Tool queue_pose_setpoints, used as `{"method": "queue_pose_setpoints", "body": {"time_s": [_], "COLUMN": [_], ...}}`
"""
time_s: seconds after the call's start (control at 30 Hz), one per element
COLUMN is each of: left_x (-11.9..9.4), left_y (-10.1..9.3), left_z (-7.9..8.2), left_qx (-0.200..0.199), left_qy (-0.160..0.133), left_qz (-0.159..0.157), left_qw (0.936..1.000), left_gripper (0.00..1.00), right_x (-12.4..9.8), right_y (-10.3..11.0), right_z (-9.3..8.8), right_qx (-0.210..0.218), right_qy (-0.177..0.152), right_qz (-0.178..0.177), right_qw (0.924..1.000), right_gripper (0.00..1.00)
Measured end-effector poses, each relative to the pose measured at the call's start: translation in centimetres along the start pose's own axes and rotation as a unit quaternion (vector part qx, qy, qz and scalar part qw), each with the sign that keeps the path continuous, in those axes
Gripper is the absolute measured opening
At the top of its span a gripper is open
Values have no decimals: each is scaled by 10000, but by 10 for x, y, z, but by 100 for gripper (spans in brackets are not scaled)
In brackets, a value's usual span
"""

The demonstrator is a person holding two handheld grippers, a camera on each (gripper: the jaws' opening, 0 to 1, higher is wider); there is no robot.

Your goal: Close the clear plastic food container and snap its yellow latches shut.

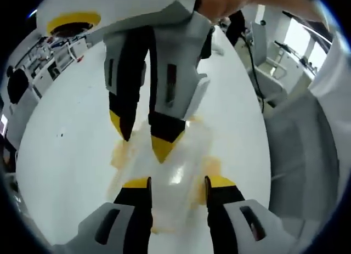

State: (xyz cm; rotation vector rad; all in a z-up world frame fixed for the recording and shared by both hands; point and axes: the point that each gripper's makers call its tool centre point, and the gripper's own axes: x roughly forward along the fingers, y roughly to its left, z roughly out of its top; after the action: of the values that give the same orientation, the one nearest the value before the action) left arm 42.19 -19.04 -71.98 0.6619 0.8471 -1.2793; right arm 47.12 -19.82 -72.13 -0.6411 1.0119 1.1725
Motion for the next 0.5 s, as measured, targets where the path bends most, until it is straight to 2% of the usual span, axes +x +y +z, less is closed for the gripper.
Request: {"method": "queue_pose_setpoints", "body": {"time_s": [0.13, 0.5], "left_x": [0, 6], "left_y": [-2, -7], "left_z": [-2, -5], "left_qx": [72, 328], "left_qy": [14, 130], "left_qz": [76, 229], "left_qw": [9999, 9991], "left_gripper": [42, 44], "right_x": [3, 9], "right_y": [-2, -6], "right_z": [0, 1], "right_qx": [-25, -56], "right_qy": [60, 146], "right_qz": [16, 74], "right_qw": [10000, 9999], "right_gripper": [30, 30]}}
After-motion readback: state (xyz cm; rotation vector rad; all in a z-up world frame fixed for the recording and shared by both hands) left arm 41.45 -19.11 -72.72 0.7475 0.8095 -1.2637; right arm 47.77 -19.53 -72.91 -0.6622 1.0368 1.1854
